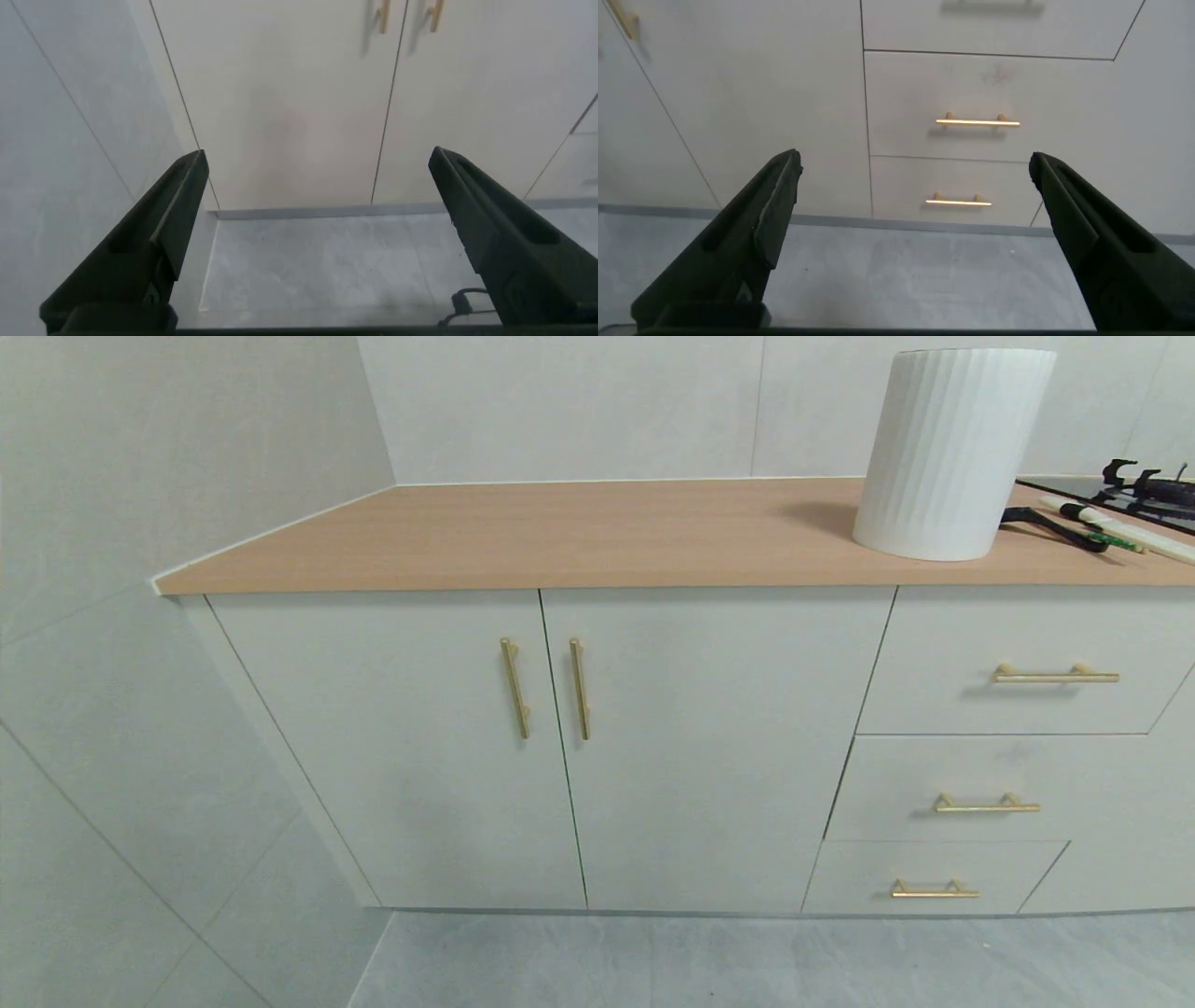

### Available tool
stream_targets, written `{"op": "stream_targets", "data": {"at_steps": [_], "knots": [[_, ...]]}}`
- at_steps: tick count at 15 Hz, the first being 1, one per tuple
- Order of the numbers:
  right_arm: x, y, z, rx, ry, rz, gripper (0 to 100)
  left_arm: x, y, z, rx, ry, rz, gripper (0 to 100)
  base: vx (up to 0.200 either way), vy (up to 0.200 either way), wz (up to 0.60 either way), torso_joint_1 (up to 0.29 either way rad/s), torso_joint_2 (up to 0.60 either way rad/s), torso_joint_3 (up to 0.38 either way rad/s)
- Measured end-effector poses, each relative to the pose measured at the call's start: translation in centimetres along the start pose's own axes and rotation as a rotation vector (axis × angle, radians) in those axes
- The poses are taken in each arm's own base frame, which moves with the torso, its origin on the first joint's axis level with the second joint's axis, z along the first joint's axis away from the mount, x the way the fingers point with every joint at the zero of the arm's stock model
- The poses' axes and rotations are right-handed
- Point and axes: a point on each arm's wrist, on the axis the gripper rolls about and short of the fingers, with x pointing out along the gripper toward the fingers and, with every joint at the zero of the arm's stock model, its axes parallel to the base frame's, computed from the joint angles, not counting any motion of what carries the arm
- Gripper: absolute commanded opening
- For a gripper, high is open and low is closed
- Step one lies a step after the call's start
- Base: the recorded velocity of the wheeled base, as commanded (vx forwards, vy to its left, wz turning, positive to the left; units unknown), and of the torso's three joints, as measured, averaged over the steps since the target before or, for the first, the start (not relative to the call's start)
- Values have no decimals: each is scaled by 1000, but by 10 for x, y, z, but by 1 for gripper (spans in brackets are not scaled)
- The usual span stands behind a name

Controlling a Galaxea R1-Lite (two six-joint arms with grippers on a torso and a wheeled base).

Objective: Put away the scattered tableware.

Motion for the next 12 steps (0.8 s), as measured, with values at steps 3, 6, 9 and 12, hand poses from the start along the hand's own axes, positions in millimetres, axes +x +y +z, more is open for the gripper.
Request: {"op": "stream_targets", "data": {"at_steps": [3, 6, 9, 12], "knots": [[0, 0, -1, 4, 2, 1, 100, 0, 0, 0, -9, 0, 21, 100, 0, 0, 0, 0, 0, 0], [0, 0, -1, 2, 3, 2, 100, 0, 0, 0, 11, 2, 19, 100, 0, 0, 0, 0, 0, 0], [0, 0, -1, 10, 3, 3, 100, 0, 0, 0, -3, 1, 19, 100, 0, 0, 0, 0, 0, 0], [0, 0, -1, 18, 4, 3, 100, 0, 1, 0, -17, 1, 33, 100, 0, 0, 0, 0, 0, 0]]}}
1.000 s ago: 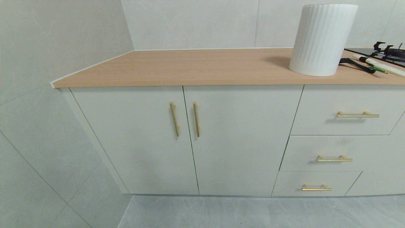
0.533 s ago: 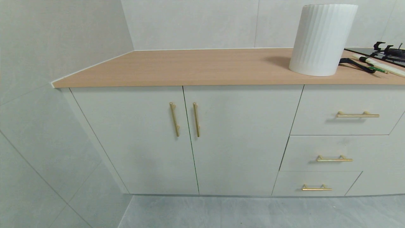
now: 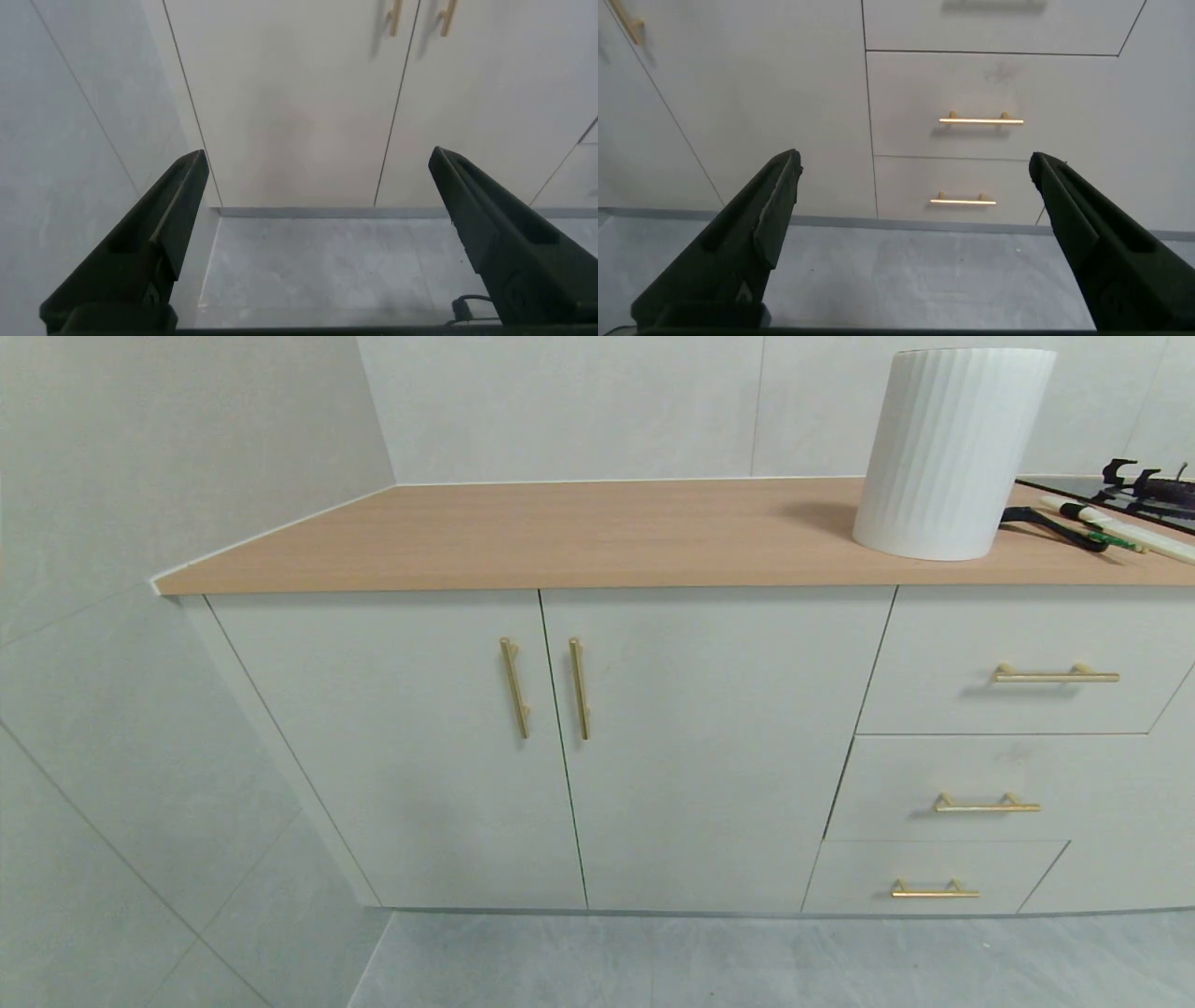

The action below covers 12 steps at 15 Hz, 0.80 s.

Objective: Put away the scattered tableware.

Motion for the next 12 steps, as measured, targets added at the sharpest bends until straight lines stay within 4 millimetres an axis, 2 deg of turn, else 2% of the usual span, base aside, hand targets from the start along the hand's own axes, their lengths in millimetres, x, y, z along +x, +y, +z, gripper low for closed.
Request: {"op": "stream_targets", "data": {"at_steps": [12], "knots": [[0, 0, 0, 11, 0, -1, 100, 0, 0, 0, 2, 0, 1, 100, 0, -200, 0, 3, 3, -2]]}}
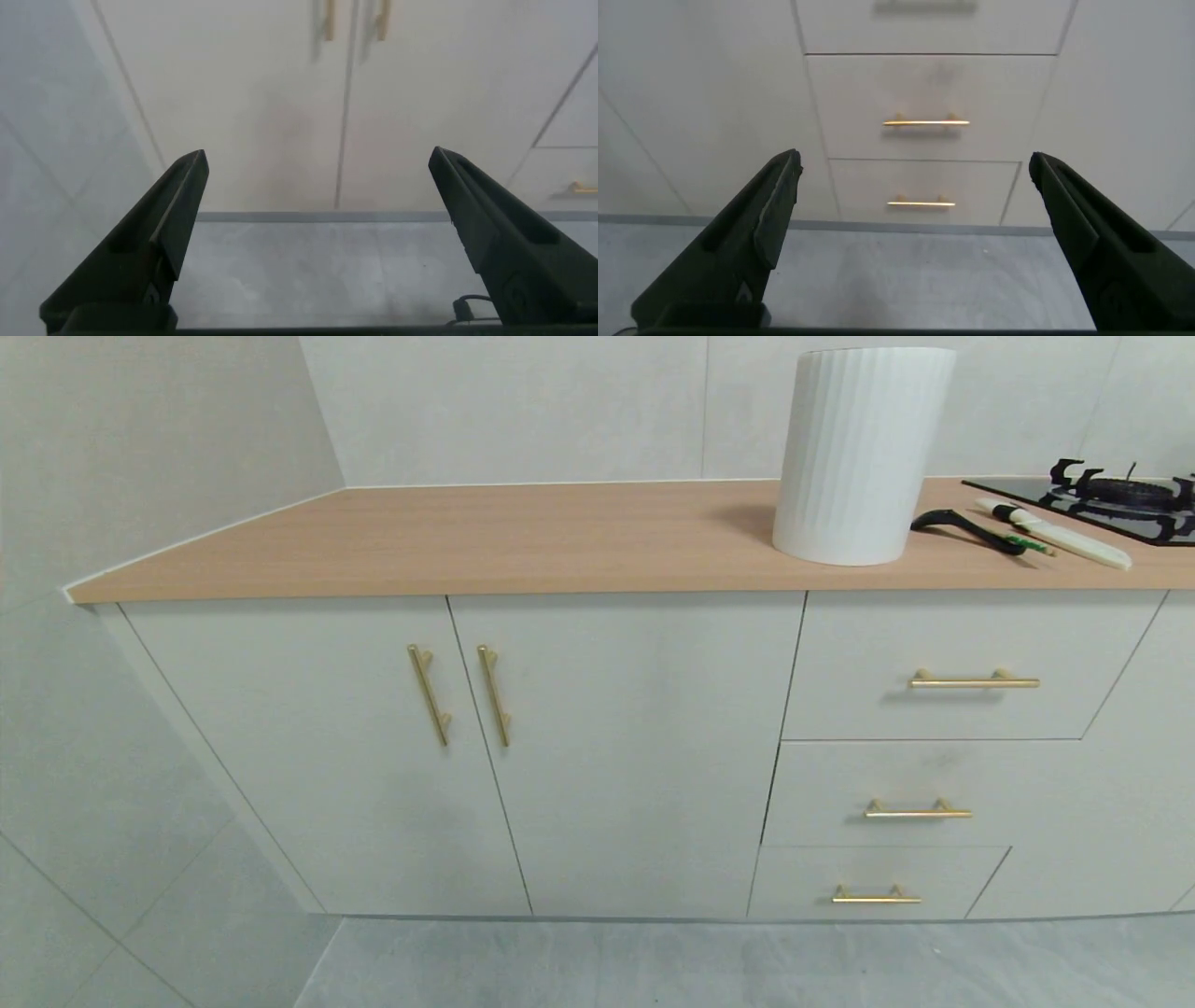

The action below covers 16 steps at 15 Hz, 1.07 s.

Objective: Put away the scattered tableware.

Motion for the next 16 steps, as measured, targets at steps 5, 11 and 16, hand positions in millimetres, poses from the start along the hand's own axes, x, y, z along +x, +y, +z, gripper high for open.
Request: {"op": "stream_targets", "data": {"at_steps": [5, 11, 16], "knots": [[0, 0, 0, 4, 0, -1, 100, 0, 0, 0, 0, 0, -1, 100, 0, -200, 0, 2, 1, 2], [0, 0, 0, 8, 0, -2, 100, 0, 0, 0, -1, 0, -1, 100, 0, -33, 0, -1, 0, 0], [0, 0, 0, 8, 0, -3, 100, 0, 0, 0, 0, 0, -1, 100, 0, 0, 0, 0, 0, 0]]}}
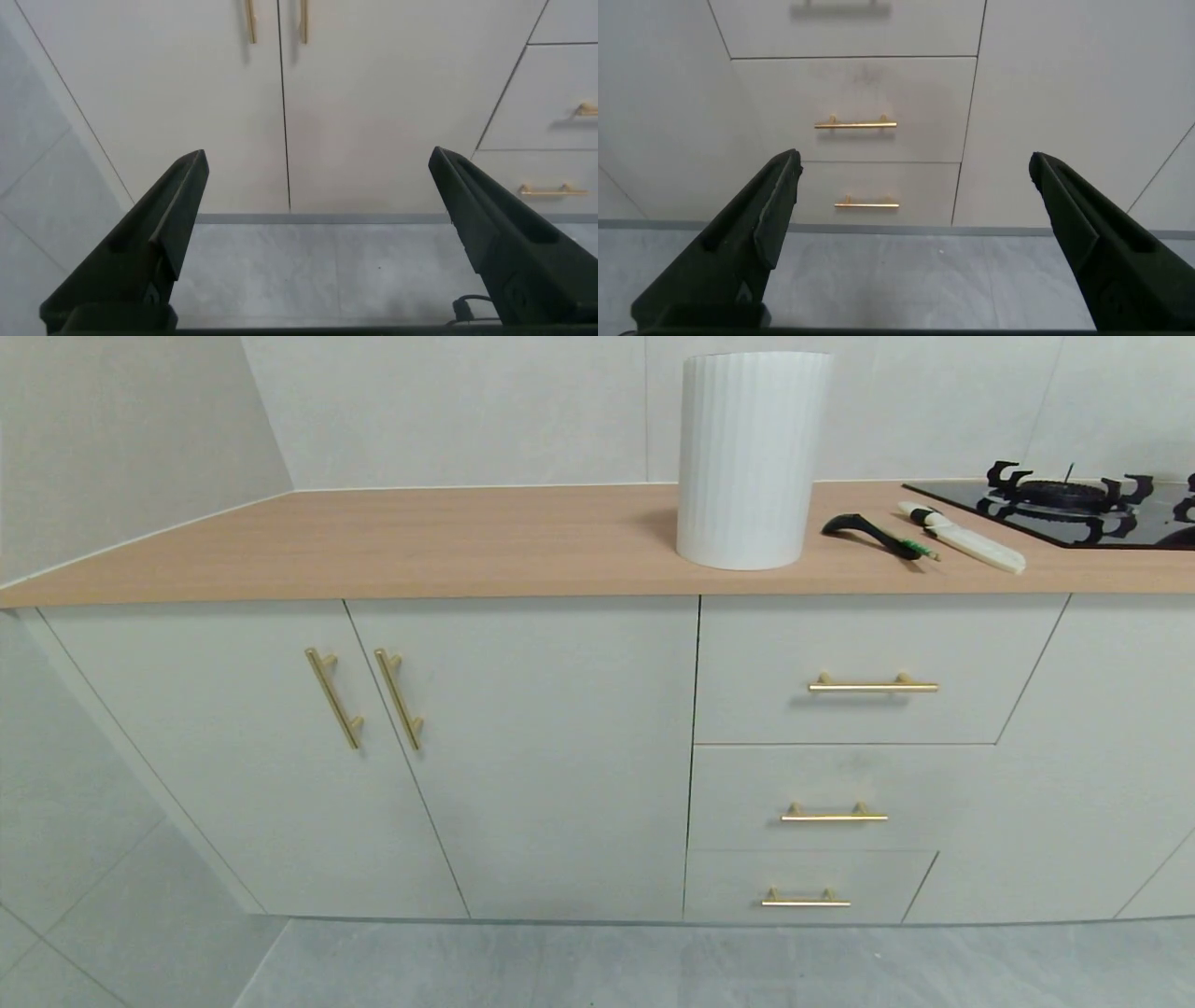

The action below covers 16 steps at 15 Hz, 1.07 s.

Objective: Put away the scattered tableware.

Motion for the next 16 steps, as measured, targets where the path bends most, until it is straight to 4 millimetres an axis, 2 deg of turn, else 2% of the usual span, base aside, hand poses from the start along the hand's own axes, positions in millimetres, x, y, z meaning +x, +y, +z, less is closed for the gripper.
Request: {"op": "stream_targets", "data": {"at_steps": [3, 16], "knots": [[0, 0, 0, -1, 0, -1, 100, 0, 0, 0, 0, 0, 0, 100, 200, 0, 0, 1, 4, 4], [0, 0, 0, -5, 0, -1, 100, 0, 0, 0, -1, 0, 0, 100, 0, 0, -46, 0, 0, -1]]}}
